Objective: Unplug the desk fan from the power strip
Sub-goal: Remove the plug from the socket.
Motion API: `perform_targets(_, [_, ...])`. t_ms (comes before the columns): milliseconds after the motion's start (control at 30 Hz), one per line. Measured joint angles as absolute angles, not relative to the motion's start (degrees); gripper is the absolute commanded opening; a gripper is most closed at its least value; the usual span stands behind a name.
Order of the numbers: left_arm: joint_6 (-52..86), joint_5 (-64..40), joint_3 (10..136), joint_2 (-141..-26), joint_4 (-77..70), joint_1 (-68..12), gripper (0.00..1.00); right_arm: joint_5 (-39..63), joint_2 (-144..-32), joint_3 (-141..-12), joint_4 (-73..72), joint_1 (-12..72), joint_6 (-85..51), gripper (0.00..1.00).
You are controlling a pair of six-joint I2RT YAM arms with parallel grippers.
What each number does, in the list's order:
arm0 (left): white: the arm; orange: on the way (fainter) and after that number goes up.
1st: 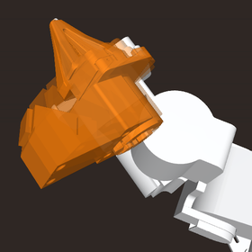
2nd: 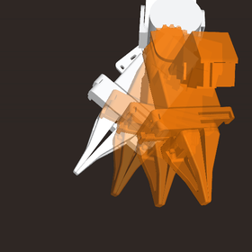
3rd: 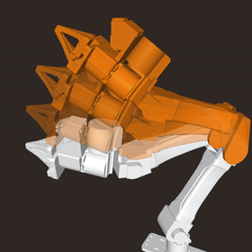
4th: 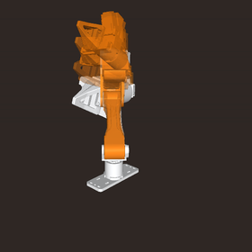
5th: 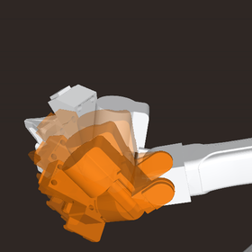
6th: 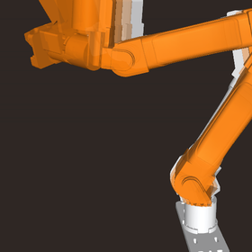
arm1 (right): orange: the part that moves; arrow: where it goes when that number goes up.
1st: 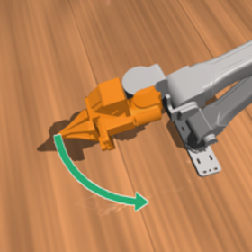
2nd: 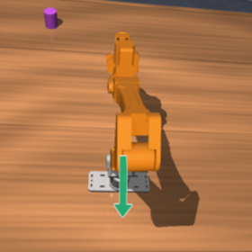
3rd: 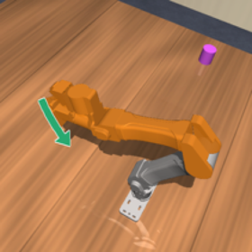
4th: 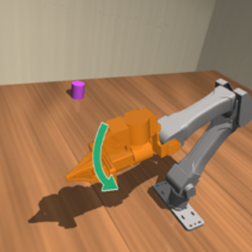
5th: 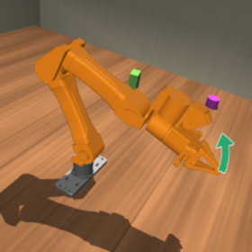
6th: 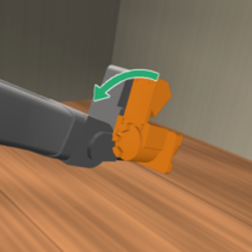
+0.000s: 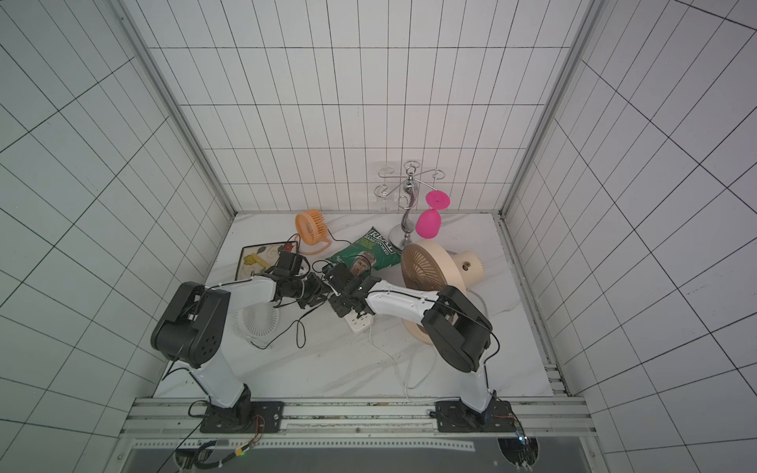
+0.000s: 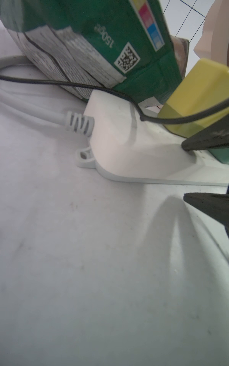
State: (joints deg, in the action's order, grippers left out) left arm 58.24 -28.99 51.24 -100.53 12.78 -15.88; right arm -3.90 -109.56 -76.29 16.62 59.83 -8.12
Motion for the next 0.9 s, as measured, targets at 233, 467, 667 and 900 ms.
perform_targets(233, [57.4, -28.8, 51.6, -101.1, 12.9, -16.1, 0.36, -4.8, -109.5, -76.3, 16.5, 60.1, -7.8, 0.21])
perform_targets(467, [56.8, -28.7, 51.5, -101.5, 11.9, -16.3, 0.36, -5.4, -108.7, -74.8, 14.9, 60.0, -9.8, 0.20])
perform_targets(667, [56.5, -28.6, 51.5, -101.8, 11.4, -16.6, 0.36, -6.3, -107.6, -72.9, 13.1, 60.0, -9.8, 0.18])
perform_targets(900, [56.4, -29.0, 51.5, -102.3, 11.1, -17.6, 0.36, -6.7, -105.2, -69.3, 11.2, 60.0, -9.8, 0.17])
